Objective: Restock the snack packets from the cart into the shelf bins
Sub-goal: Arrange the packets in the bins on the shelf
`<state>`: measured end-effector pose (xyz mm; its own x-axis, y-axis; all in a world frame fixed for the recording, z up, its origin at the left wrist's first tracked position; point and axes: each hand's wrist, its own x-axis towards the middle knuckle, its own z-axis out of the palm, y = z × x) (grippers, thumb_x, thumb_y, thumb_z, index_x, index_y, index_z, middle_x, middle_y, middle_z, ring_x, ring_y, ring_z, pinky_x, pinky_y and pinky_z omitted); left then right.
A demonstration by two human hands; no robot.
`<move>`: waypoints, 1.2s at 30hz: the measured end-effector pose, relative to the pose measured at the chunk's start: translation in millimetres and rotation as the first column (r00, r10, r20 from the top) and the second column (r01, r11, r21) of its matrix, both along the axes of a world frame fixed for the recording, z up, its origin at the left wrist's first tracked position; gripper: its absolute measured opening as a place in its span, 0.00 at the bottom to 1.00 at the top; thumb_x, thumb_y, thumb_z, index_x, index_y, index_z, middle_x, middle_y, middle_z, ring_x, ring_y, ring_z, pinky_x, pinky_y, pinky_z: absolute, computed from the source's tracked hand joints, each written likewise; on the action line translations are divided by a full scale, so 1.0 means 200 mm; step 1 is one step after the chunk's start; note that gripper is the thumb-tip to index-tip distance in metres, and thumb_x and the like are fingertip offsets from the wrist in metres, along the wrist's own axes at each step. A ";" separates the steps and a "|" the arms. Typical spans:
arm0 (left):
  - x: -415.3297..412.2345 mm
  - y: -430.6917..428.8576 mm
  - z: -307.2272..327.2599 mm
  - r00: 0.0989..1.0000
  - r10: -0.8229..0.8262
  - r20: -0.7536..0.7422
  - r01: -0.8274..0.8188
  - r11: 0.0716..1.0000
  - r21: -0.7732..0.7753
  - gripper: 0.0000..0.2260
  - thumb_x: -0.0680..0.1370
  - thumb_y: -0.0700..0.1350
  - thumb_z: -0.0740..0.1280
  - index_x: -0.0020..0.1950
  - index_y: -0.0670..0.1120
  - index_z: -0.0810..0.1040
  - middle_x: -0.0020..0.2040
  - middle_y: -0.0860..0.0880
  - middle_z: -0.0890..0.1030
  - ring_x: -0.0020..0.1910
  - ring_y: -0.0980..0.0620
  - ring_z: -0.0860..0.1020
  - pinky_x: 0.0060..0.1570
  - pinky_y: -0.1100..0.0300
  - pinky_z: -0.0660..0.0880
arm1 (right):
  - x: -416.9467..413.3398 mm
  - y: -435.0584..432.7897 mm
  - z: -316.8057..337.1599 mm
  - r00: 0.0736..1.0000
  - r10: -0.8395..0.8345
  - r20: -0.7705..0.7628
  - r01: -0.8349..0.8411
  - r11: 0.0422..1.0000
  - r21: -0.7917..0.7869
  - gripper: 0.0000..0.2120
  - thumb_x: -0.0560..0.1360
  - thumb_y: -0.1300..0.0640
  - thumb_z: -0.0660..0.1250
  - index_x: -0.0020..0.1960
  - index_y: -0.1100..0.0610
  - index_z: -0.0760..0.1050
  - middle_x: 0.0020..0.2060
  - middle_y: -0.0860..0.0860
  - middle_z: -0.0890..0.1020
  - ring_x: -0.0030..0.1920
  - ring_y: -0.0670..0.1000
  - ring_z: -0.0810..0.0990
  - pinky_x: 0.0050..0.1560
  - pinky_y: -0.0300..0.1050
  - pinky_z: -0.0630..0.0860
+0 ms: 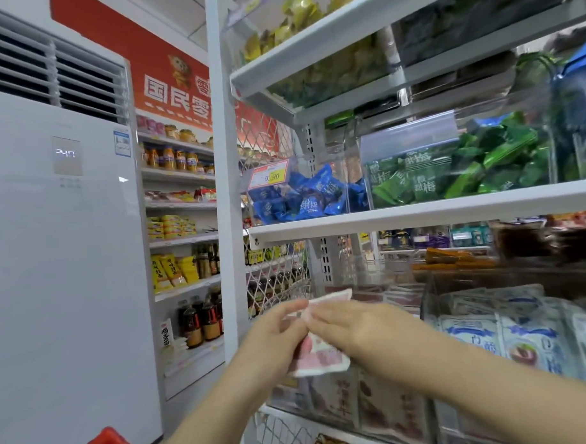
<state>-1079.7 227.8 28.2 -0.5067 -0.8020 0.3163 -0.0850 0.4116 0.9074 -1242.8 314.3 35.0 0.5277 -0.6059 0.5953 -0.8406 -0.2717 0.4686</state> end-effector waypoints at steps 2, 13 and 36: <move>-0.06 -0.04 0.04 0.997 0.071 0.019 -0.065 0.975 -0.214 0.12 0.84 0.48 0.62 0.67 0.55 0.76 0.49 0.57 0.84 0.42 0.62 0.81 0.39 0.65 0.77 | -0.07 0.00 0.12 0.984 -0.144 0.106 0.134 0.987 0.092 0.22 0.73 0.63 0.61 0.65 0.54 0.78 0.61 0.51 0.82 0.59 0.53 0.82 0.54 0.50 0.81; -0.22 -0.19 -0.08 0.822 0.302 0.484 0.101 0.758 -0.644 0.19 0.85 0.59 0.49 0.74 0.63 0.68 0.73 0.65 0.69 0.74 0.61 0.63 0.79 0.46 0.49 | -0.69 -0.33 0.28 0.632 -0.743 0.219 0.620 0.655 0.433 0.22 0.77 0.71 0.60 0.65 0.53 0.78 0.64 0.55 0.79 0.58 0.55 0.80 0.59 0.48 0.78; -0.23 -0.18 -0.14 0.827 0.367 0.426 0.046 0.710 -0.702 0.19 0.86 0.57 0.46 0.69 0.64 0.73 0.65 0.66 0.77 0.65 0.63 0.68 0.75 0.56 0.48 | -0.66 -0.35 0.26 0.505 -0.853 0.132 0.344 0.339 0.875 0.34 0.79 0.51 0.68 0.80 0.47 0.55 0.73 0.54 0.70 0.53 0.49 0.76 0.58 0.45 0.75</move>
